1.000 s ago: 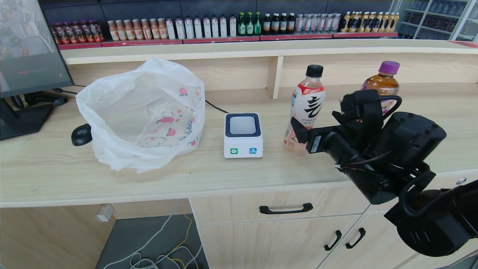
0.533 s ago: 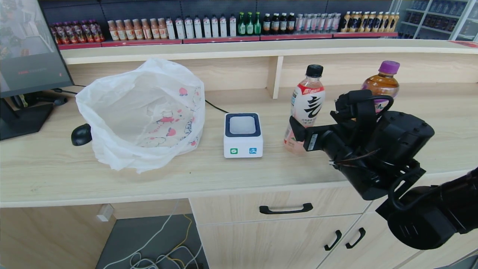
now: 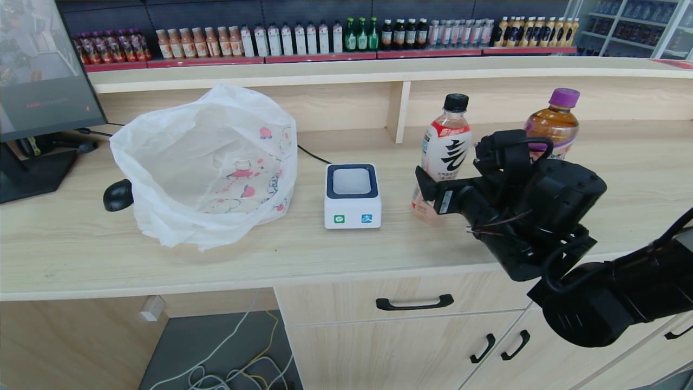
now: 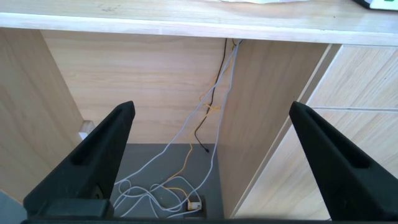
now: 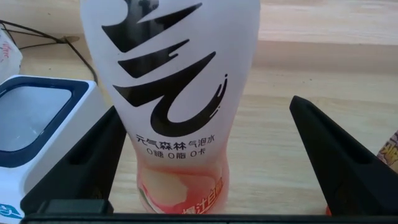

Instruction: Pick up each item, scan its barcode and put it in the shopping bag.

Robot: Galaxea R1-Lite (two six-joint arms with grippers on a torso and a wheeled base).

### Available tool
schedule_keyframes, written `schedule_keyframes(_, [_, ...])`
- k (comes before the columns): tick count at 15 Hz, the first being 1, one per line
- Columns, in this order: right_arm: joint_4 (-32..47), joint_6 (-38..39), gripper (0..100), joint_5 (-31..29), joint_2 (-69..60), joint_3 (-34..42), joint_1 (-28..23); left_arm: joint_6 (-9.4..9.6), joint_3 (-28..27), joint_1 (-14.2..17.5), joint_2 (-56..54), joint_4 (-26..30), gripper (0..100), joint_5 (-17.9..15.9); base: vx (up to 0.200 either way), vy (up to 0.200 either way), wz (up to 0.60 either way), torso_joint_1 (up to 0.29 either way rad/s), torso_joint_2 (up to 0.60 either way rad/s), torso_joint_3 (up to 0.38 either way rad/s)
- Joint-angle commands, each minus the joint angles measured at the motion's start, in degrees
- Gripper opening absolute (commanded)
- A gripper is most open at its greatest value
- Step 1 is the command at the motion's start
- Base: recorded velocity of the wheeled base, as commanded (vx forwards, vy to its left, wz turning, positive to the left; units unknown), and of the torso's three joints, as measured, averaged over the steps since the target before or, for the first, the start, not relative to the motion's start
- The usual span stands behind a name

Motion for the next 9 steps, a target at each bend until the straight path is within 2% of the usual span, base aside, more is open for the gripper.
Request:
schedule_keyframes(1, [-0.06, -0.06, 100, 0.01, 0.56, -0.27, 0.00, -0.02, 0.00, 0.00, -0.02, -0.02, 100, 0.01, 0.000, 0.000, 0.00, 0.000, 0.00, 0.000])
schedule_keyframes(9, [-0.06, 0.03, 100, 0.09, 3.02, -4.40, -0.18, -0.02, 0.00, 0.00, -0.02, -0.02, 100, 0.01, 0.000, 0.000, 0.00, 0.000, 0.00, 0.000])
